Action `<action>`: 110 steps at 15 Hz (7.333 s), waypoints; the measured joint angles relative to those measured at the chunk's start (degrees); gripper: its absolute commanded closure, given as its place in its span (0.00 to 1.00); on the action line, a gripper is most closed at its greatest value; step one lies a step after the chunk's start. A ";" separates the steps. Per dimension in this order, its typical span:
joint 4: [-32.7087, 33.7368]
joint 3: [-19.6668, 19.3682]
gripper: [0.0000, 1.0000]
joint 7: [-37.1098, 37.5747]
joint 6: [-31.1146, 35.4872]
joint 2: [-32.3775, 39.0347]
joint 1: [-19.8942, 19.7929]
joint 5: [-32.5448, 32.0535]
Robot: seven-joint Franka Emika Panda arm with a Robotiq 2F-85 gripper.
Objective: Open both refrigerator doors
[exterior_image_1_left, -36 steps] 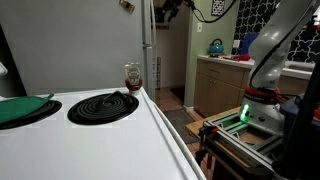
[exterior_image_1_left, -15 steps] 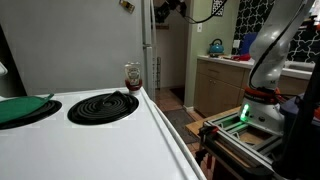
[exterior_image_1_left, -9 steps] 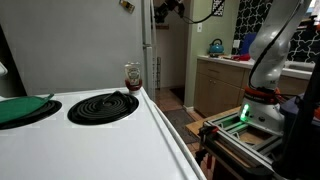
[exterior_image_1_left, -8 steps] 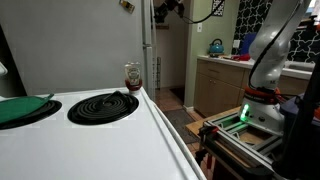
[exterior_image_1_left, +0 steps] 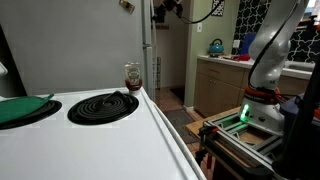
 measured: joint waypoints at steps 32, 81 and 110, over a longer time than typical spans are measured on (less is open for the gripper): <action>-3.01 -6.17 0.25 -9.31 -7.43 -5.28 -10.56 0.03; 20.59 -17.20 0.00 -19.27 -37.78 -3.39 -19.33 3.67; -8.32 -14.95 0.00 -40.84 -30.17 -4.40 -19.23 1.84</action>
